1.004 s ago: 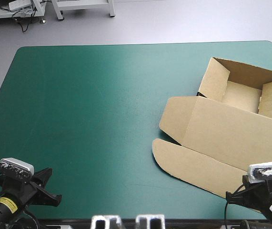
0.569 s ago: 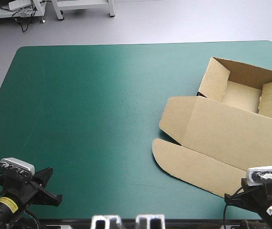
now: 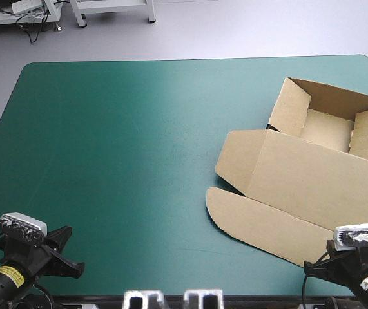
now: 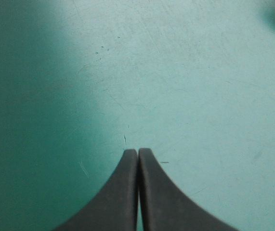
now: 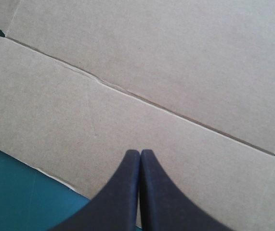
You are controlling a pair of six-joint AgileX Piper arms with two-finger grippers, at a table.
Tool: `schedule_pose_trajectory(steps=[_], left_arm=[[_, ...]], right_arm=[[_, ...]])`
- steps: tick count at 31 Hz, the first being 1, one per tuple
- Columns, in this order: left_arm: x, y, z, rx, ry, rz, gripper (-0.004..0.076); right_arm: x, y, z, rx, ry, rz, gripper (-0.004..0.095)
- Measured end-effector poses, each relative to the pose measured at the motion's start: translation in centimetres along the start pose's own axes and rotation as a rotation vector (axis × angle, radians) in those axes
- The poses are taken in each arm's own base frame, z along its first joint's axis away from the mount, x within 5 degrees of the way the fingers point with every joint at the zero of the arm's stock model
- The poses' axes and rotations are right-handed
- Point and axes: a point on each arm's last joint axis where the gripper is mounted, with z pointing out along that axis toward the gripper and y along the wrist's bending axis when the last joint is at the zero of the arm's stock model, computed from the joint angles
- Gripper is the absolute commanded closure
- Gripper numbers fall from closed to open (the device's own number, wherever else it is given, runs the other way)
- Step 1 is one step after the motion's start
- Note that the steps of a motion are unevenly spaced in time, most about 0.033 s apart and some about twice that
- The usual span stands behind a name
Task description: Fold the box
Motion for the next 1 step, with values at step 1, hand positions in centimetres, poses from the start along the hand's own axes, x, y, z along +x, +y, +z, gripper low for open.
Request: schedule_pose_trajectory(steps=[1], left_arm=[[0.0, 0.0, 0.0, 0.0, 0.0, 0.0, 0.0734]], right_arm=[[0.0, 0.0, 0.0, 0.0, 0.0, 0.0, 0.0923]])
